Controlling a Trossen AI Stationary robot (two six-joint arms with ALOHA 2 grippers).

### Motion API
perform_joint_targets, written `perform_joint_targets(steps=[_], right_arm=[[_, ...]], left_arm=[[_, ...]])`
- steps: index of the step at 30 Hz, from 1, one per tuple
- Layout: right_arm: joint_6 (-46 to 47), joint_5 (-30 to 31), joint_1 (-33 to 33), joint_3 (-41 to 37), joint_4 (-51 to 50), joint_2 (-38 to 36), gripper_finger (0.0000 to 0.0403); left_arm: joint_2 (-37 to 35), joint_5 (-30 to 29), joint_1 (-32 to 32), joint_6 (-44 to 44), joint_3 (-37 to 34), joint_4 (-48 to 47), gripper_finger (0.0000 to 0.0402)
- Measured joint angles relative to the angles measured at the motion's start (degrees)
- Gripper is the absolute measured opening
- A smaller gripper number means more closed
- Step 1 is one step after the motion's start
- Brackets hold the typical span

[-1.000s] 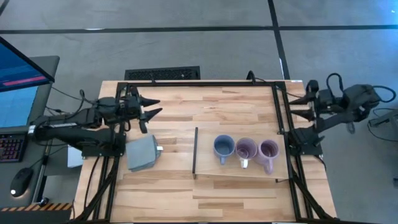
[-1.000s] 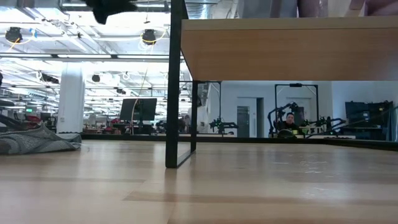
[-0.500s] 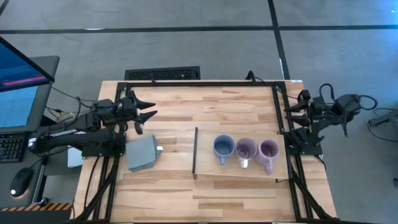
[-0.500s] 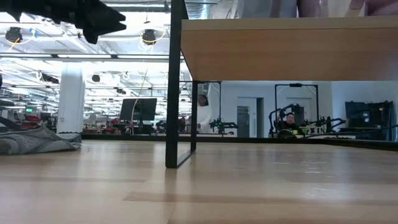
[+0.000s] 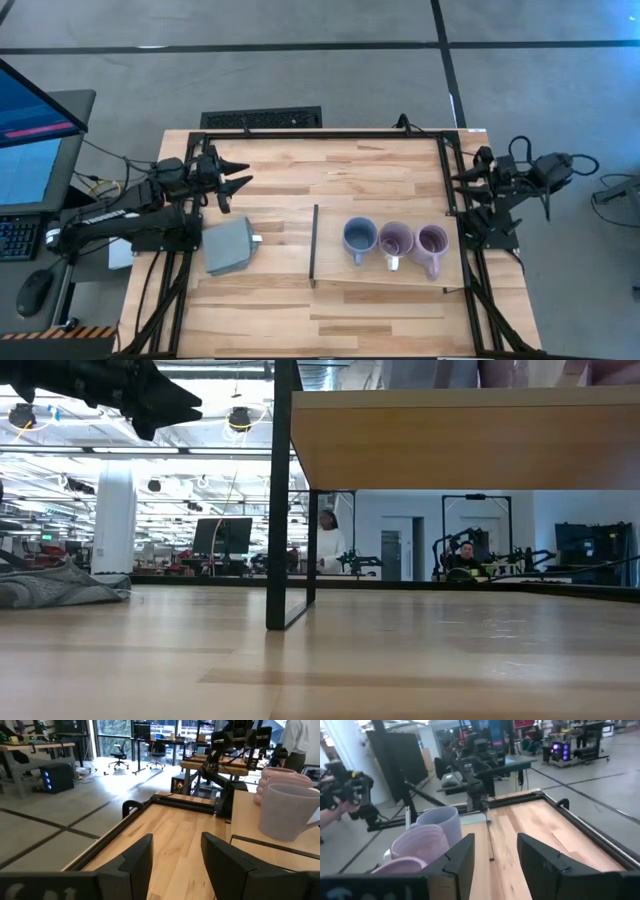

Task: Stack small to large cups/mugs on shelf
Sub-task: Return to Home Position

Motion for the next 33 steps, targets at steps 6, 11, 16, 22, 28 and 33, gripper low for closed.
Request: perform_joint_targets(steps=[6, 11, 16, 22, 28, 33], right_arm=[[-6.0, -2.5, 0.3, 0.0, 5.7, 0.0, 0.0171], [-13.3, -5.8, 2.1, 0.0, 12.3, 0.0, 0.0171], [-13.1, 1.5, 5.6, -1.0, 11.9, 0.5, 0.0171], [-9.2, 9.0, 8.6, -3.2, 11.6, 0.9, 0.0171], [-14.5, 14.3, 8.6, -7.9, 19.8, 2.0, 0.0171], [-24.9, 16.3, 7.7, -11.5, 31.7, 4.4, 0.0171]], left_arm=[[0.0, 1.8, 0.0, 0.1, 0.0, 0.0, 0.0158], [0.0, 2.8, 0.0, 0.2, 0.0, 0.7, 0.0158], [0.0, 1.4, 0.0, -0.5, 0.0, 2.0, 0.0158], [0.0, -0.1, 0.0, -0.7, 0.0, 5.4, 0.0158], [0.0, -0.1, 0.0, -0.7, 0.0, 5.9, 0.0158], [0.0, 1.2, 0.0, 0.0, 0.0, 5.3, 0.0158]])
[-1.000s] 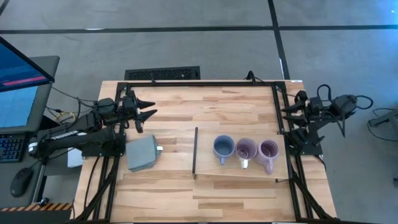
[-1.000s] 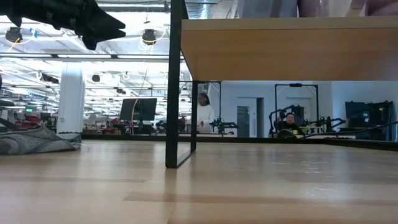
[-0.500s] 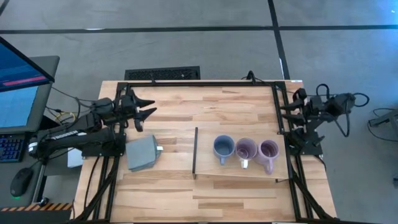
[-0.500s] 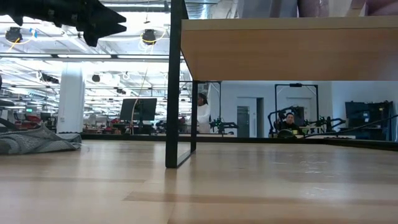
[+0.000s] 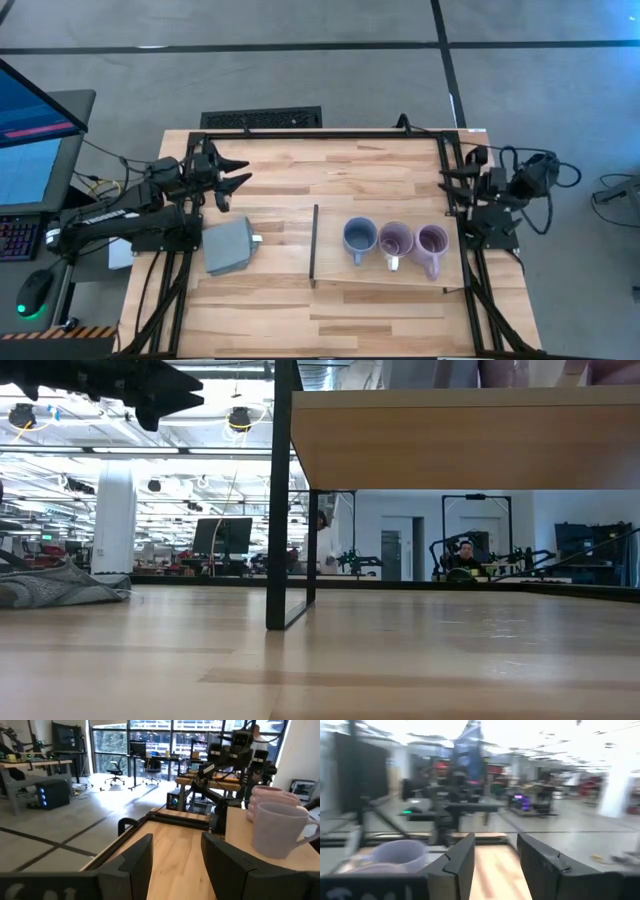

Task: Stack small to large cups/mugs on shelf
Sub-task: Return to Home Position

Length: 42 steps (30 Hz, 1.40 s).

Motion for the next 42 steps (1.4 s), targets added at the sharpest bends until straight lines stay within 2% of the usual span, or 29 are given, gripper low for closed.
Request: perform_joint_targets(steps=[3, 10, 16, 21, 25, 29, 31, 36, 42], right_arm=[[-2.5, 3.3, -1.9, -0.4, 3.7, 1.0, 0.0171], [-4.7, 2.9, -8.5, -0.5, 6.9, 2.1, 0.0171], [-3.8, 2.0, -16.3, -1.3, 11.6, 10.8, 0.0171], [-3.8, -7.8, -27.5, -1.3, 19.2, 19.8, 0.0171], [-2.3, -18.4, -39.6, -1.3, 23.7, 25.3, 0.0171], [2.7, -32.5, -53.5, -1.3, 26.1, 27.3, 0.0171], [5.2, -36.9, -60.1, -1.3, 26.1, 27.2, 0.0171], [7.6, -41.4, -72.5, -1.3, 21.8, 23.7, 0.0171], [10.4, -43.3, -80.6, -1.4, 8.0, 16.0, 0.0171]], left_arm=[[0.0, 0.1, 0.0, 0.6, 0.0, -0.3, 0.0158], [0.0, 0.1, 0.0, 2.1, 0.0, -0.3, 0.0158], [0.0, 0.1, 0.0, 2.9, 0.0, -0.3, 0.0158], [0.0, 0.1, 0.0, 4.0, 0.0, -0.3, 0.0158], [0.0, 0.1, 0.0, 4.3, 0.0, -0.4, 0.0158], [0.0, 0.1, 0.0, 4.3, 0.0, -1.9, 0.0158], [0.0, 0.1, 0.0, 4.3, 0.0, -2.7, 0.0158], [0.0, 0.1, 0.0, 4.3, 0.0, -3.2, 0.0158], [-2.4, -1.9, 0.0, 5.9, 0.1, -3.6, 0.0158]])
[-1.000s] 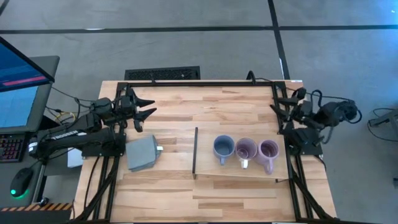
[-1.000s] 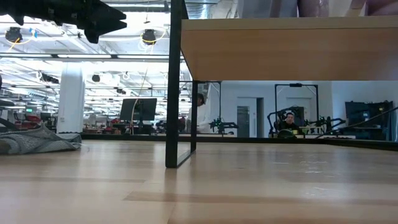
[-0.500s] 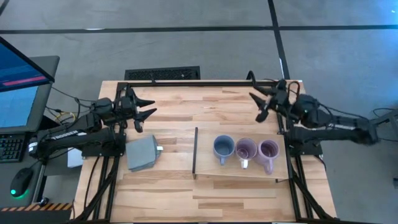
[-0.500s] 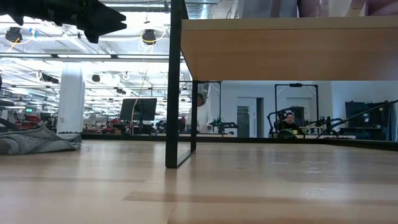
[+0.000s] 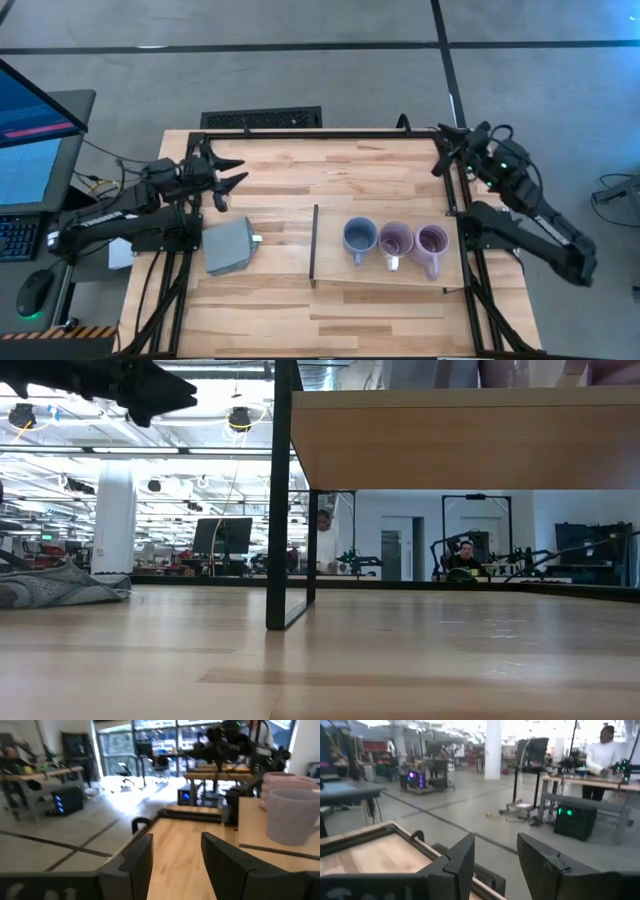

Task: Stack small to large cups/mugs on shelf
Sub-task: Return to Home Position

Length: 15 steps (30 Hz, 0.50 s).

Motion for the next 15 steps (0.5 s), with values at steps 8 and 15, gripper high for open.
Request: perform_joint_targets(steps=[8, 15], right_arm=[[1.6, -2.2, -2.5, -5.8, -2.2, -14.0, 0.0171], [3.5, -2.7, -1.0, -11.9, -0.1, -19.6, 0.0171]], left_arm=[[-12.1, -4.5, 1.6, -0.3, 0.0, -8.1, 0.0158], [-21.9, -7.0, 1.8, -0.6, 0.0, -14.3, 0.0158]])
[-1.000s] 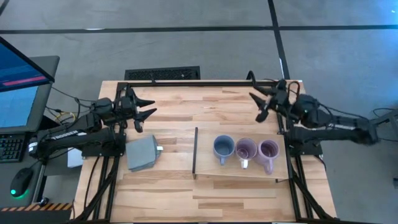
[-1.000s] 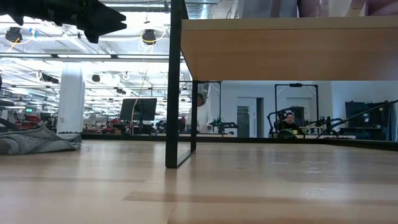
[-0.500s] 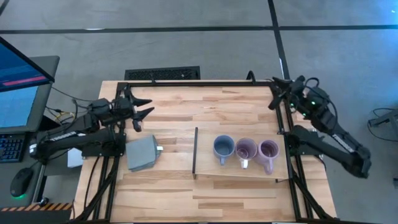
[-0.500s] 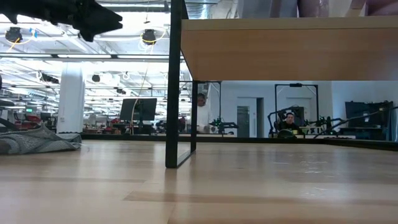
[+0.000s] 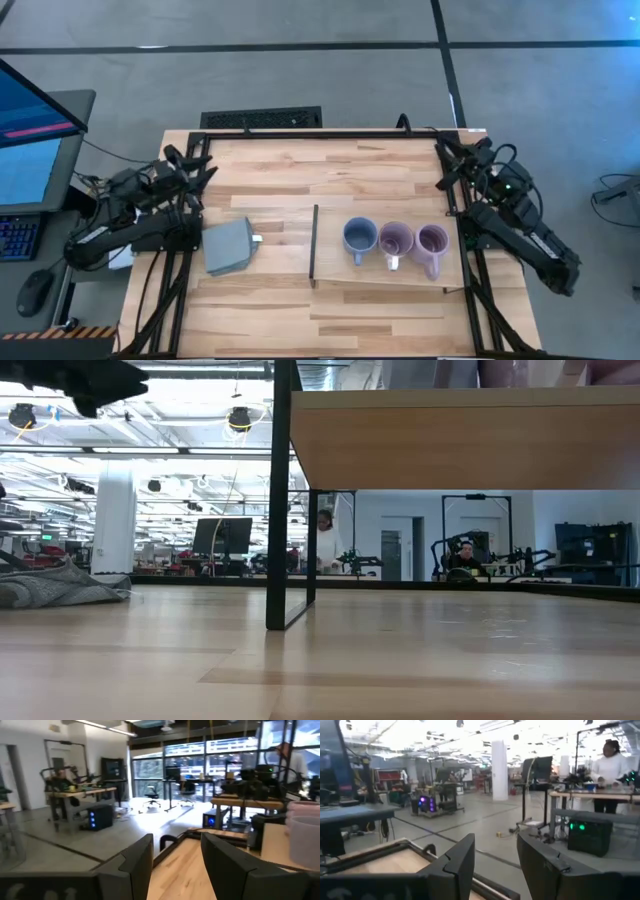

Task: Stack small to large cups/mugs on shelf
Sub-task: Return to Home Position

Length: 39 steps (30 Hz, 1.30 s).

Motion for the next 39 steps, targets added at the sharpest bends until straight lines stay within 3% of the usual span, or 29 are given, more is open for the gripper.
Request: perform_joint_targets(steps=[6, 12, 39], right_arm=[[-0.1, 0.2, 0.1, -5.1, 7.7, -1.1, 0.0171], [1.1, 0.8, 0.0, -9.9, 13.7, -1.0, 0.0171], [5.0, 1.0, -1.1, -14.1, 10.8, -0.9, 0.0171]], left_arm=[[-0.1, -2.8, 0.0, 0.3, -0.1, -3.2, 0.0158], [-0.6, -3.6, 0.0, 0.3, -3.6, 3.0, 0.0158], [-0.6, -9.1, 0.0, -6.7, -22.6, 18.8, 0.0158]])
